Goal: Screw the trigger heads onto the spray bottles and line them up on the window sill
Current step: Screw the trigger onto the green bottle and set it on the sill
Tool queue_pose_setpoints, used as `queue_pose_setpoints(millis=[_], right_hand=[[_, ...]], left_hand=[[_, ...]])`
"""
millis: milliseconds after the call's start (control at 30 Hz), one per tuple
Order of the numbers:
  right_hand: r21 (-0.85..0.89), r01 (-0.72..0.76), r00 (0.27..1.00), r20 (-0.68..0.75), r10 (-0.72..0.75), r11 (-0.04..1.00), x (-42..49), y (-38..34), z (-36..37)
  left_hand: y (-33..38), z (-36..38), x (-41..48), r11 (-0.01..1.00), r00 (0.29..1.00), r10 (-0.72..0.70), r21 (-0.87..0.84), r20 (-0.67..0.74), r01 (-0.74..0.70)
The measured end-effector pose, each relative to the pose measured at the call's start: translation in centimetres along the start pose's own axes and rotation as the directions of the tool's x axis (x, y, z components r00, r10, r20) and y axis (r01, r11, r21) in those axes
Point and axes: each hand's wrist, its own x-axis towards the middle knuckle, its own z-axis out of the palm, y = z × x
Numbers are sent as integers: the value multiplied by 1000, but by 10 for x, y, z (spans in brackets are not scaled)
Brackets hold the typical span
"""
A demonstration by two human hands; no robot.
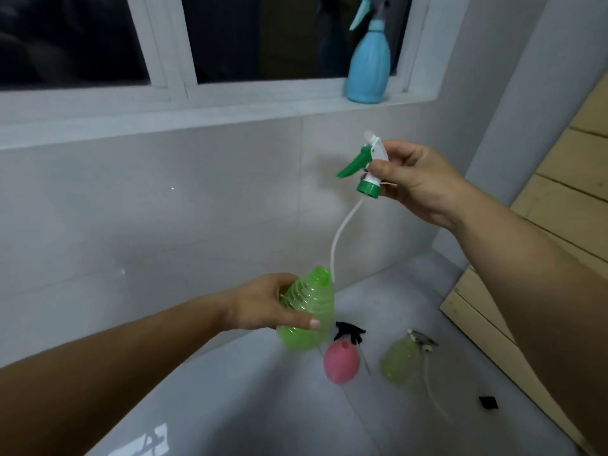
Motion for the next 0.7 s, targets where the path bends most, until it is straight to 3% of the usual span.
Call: queue_pose_setpoints(millis=[167, 500, 700], right_hand=[[56, 65, 998, 5, -65, 996, -18, -30, 0], [77, 64, 997, 26, -66, 995, -26, -23, 0], [154, 17, 987, 157, -41, 988, -25, -7, -5]], left_hand=[[22, 10, -18, 999, 1000, -7, -53, 22, 9], [32, 27, -25, 995, 998, -27, -91, 63, 33], [43, 23, -26, 984, 995, 6, -176, 95, 11]])
